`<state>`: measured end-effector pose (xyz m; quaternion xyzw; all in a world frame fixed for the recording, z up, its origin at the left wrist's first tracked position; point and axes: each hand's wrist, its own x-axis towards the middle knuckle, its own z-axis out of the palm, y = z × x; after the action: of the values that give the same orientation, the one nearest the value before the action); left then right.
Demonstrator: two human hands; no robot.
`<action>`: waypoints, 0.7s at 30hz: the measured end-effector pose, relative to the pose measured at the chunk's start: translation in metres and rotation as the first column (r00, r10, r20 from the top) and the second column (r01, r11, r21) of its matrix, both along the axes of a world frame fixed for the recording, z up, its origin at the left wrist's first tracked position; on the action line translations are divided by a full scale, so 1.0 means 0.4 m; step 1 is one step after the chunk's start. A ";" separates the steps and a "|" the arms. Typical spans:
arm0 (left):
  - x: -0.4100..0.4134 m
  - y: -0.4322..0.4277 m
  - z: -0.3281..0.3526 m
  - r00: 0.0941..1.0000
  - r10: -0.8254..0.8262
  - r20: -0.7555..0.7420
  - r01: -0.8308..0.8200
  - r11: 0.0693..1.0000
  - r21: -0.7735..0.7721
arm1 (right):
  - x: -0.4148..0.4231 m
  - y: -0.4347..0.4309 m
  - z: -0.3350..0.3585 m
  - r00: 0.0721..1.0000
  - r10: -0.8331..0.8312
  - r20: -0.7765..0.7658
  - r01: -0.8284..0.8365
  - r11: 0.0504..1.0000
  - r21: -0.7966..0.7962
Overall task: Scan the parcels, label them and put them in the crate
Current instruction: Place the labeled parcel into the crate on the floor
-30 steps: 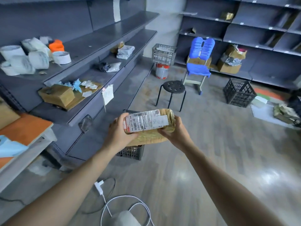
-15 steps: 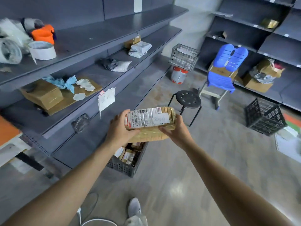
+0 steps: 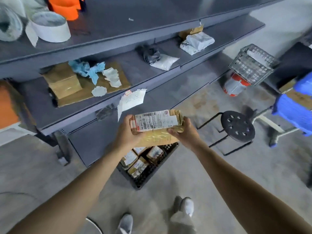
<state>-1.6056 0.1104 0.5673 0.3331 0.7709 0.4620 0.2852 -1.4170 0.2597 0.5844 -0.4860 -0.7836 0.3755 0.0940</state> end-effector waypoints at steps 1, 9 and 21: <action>0.002 0.018 -0.032 0.999 0.035 0.018 -0.034 0.999 -0.024 | -0.010 0.037 -0.028 0.999 0.037 0.007 -0.036 0.999 -0.012; 0.137 0.188 -0.336 0.938 0.331 0.101 -0.299 0.922 -0.246 | -0.012 0.323 -0.383 0.934 0.324 0.150 -0.296 0.937 -0.186; 0.291 0.370 -0.825 0.796 0.556 0.239 -0.424 0.794 -0.436 | -0.050 0.567 -0.851 0.835 0.486 0.257 -0.408 0.862 -0.301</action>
<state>-1.4891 0.2585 0.2374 -0.0289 0.8377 0.4236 0.3435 -1.4368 0.4866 0.2439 -0.3507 -0.8304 0.3914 -0.1851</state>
